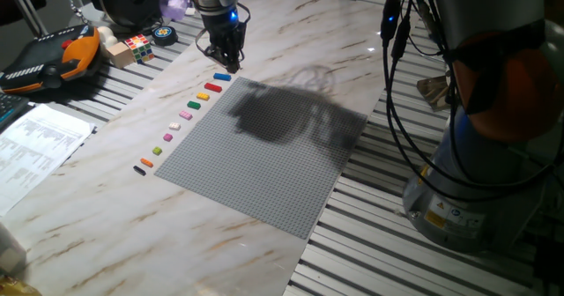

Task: Build with small Lego blocks

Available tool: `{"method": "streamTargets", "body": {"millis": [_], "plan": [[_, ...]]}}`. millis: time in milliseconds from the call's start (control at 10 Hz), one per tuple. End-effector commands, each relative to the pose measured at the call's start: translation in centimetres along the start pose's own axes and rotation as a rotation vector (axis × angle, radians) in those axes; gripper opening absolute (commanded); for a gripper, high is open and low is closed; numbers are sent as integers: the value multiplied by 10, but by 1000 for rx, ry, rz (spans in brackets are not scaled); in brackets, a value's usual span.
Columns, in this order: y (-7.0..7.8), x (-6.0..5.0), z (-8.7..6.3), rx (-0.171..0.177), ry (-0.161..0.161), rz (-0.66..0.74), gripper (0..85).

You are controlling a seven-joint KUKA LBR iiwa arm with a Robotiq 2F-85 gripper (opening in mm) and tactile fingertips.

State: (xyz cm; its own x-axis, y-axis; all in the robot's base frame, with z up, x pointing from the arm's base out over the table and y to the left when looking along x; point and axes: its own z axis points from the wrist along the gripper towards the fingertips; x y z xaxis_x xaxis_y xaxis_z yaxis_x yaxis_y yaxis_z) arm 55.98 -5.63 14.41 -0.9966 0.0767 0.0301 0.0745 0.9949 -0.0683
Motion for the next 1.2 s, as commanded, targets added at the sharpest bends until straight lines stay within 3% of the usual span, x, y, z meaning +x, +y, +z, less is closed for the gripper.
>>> {"method": "streamTargets", "body": {"millis": [0,200,400,500,700,900,1100], "plan": [[-1,0,2,-1,1,-5,7],[-1,0,4,-24,1,-19,7],[-1,0,4,-17,-7,-37,7],[-1,0,4,4,-7,-20,7],[-1,0,4,-13,11,-10,7],[-1,0,4,-7,-18,-20,7],[-1,0,4,-22,-10,-24,7]]}}
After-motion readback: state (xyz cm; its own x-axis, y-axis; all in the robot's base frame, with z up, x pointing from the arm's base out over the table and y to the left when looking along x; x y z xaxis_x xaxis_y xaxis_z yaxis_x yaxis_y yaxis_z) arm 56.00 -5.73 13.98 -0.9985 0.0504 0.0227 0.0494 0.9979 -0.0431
